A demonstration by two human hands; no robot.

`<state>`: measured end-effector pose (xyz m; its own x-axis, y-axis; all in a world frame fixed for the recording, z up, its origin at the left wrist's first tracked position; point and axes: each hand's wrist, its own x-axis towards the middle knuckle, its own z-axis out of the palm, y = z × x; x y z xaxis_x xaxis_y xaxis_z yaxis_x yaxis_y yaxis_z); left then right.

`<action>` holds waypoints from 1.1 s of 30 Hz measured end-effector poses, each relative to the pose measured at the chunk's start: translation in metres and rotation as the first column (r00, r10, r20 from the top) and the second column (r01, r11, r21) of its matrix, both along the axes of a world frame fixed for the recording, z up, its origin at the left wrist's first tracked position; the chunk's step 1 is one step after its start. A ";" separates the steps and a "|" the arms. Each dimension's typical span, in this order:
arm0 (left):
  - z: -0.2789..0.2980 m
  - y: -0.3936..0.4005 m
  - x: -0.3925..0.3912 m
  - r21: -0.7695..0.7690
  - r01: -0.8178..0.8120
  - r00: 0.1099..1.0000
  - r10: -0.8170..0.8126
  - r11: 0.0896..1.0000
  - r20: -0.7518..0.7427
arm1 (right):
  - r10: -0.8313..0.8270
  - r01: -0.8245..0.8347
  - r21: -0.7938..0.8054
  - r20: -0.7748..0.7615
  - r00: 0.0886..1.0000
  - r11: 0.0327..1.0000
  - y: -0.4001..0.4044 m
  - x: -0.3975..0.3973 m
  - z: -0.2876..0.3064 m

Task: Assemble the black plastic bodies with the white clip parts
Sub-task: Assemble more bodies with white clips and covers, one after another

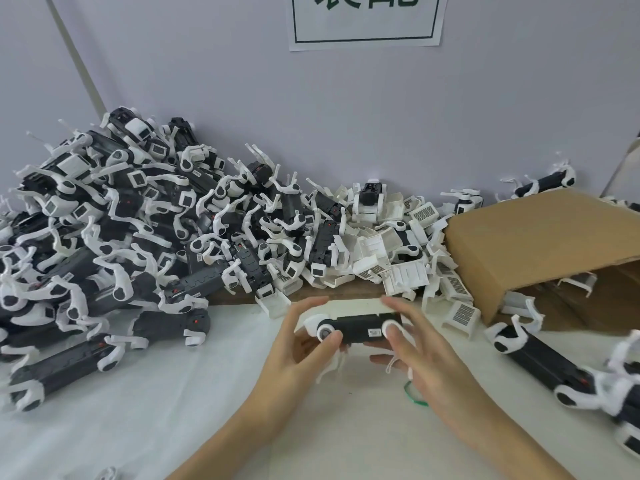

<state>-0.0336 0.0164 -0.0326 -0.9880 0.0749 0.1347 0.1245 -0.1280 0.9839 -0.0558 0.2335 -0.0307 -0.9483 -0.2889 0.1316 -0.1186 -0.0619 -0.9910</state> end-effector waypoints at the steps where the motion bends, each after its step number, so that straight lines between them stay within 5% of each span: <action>1: 0.000 -0.001 0.000 0.026 -0.012 1.000 0.012 1.000 0.002 | -0.019 0.020 0.047 -0.016 1.000 0.999 -0.001 0.002 0.002; 7: 0.008 0.003 0.001 -0.052 -0.139 0.983 0.131 0.989 -0.130 | -0.020 0.022 0.121 -0.019 1.000 0.992 0.002 0.003 0.003; 10: 0.015 0.014 0.008 -0.255 -0.349 0.900 0.247 0.902 -0.360 | 0.008 0.020 0.180 -0.154 0.988 0.983 -0.004 0.009 -0.002; 14: 0.024 0.034 0.024 -0.417 -0.453 0.805 0.160 0.788 -0.572 | 0.014 0.075 0.298 -0.285 0.959 0.952 -0.006 0.008 -0.012; 16: 0.032 0.035 0.027 -0.377 -0.437 0.812 0.178 0.817 -0.555 | 0.035 0.052 0.285 -0.291 0.956 0.957 -0.006 0.008 -0.011; 23: 0.049 0.018 0.018 -0.189 -0.114 0.984 0.084 0.975 -0.158 | -0.044 0.137 0.279 -0.314 0.948 0.951 -0.001 0.006 -0.006; 29: 0.036 0.001 0.006 -0.422 -0.043 0.983 -0.038 0.906 -0.182 | -0.099 0.255 0.311 -0.439 0.893 0.916 0.002 0.008 0.002; 33: 0.025 -0.007 0.000 -0.294 0.015 0.964 -0.092 0.956 -0.249 | -0.012 0.182 0.400 -0.392 0.920 0.898 0.010 0.004 0.006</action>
